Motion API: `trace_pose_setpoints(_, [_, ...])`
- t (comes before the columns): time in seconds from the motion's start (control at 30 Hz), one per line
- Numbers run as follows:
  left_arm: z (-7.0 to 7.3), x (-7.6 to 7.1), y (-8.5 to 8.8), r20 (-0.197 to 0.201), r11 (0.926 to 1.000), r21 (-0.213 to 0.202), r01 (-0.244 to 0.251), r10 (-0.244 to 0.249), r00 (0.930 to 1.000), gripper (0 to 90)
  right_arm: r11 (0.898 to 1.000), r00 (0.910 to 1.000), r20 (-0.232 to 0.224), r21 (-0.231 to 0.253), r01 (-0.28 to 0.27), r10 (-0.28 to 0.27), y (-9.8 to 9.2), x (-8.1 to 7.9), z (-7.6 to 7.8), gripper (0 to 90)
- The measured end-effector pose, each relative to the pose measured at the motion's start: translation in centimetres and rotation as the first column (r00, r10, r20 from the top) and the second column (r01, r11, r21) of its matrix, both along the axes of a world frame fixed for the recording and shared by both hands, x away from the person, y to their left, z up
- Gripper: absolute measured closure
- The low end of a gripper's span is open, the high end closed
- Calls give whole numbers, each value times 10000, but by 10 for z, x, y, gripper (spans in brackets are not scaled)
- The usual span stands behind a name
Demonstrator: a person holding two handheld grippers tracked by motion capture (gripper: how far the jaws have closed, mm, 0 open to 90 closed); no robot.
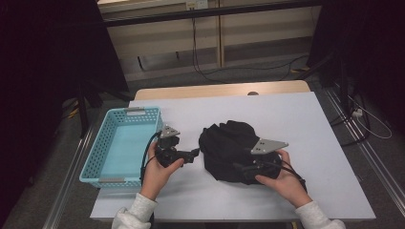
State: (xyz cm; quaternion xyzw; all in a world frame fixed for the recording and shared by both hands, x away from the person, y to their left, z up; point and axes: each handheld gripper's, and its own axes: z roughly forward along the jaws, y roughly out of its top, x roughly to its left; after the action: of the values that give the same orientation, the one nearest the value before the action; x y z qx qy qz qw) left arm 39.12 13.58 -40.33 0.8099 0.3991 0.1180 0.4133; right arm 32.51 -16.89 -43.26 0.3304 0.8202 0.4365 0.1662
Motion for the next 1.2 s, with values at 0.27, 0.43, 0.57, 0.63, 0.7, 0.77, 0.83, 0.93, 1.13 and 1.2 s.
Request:
trace_pose_setpoints(0.27, [0, 0, 4, -56, 9999, -74, -153, 153, 9999, 86, 9882, 9927, -388, -981, -1178, 1145, 31, -1, -16, 378])
trace_pose_setpoints(0.43, [2, -2, 1, 18, 10000, -74, -46, 46, 10000, 86, 9705, 9895, -60, -1943, -1428, 1444, 37, -6, -19, 677])
trace_pose_setpoints(0.57, [0, -3, 0, -23, 10000, -21, -40, 40, 10000, 85, 9808, 9931, -262, -1562, -1169, 1142, 33, -4, -20, 852])
trace_pose_setpoints(0.63, [-1, -3, -1, -10, 10000, 29, 4, -4, 10000, 86, 9869, 9959, -133, -1338, -905, 895, 29, -3, -17, 869])
trace_pose_setpoints(0.7, [-1, -2, -2, -29, 10000, 25, 9, -9, 10000, 85, 9932, 9979, 1, -974, -641, 644, 22, -2, -12, 885])
trace_pose_setpoints(0.77, [-1, -2, -2, -35, 10000, 41, 30, -30, 10000, 86, 9983, 9992, 140, -449, -376, 382, 14, -2, -6, 898])
trace_pose_setpoints(0.83, [-2, -3, -2, -52, 9999, 105, 87, -86, 9999, 85, 9996, 9993, 368, -261, -59, 69, 6, -2, 0, 899])
trace_pose_setpoints(0.93, [-2, -2, -1, -42, 9998, 161, 75, -75, 10000, 85, 9995, 9985, 463, -104, 305, -299, -5, -1, 3, 900])
trace_pose_setpoints(1.13, [-3, -3, -5, -71, 9999, 102, 135, -134, 9999, 86, 9930, 9926, 599, 608, 1016, -1052, -24, 1, 10, 900])
trace_pose_setpoints(1.2, [-4, -4, -8, -88, 9996, 148, 225, -224, 9997, 85, 9906, 9902, 661, 689, 1186, -1231, -30, 0, 12, 900])
